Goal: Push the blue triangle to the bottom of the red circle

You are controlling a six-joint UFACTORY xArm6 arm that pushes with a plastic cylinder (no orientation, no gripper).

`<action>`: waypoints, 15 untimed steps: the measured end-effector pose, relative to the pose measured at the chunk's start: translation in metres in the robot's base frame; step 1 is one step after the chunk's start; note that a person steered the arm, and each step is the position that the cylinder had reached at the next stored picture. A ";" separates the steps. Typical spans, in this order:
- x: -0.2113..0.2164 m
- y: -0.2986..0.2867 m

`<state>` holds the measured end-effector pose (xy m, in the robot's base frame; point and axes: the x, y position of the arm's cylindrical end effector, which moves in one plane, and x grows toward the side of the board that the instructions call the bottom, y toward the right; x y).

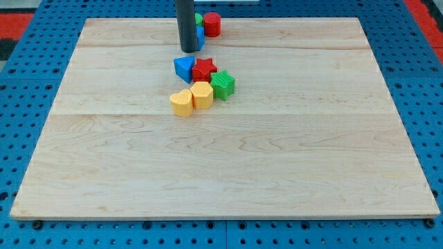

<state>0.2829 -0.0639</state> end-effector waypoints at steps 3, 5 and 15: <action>0.053 -0.056; 0.077 -0.003; 0.016 0.025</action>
<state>0.2985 -0.0384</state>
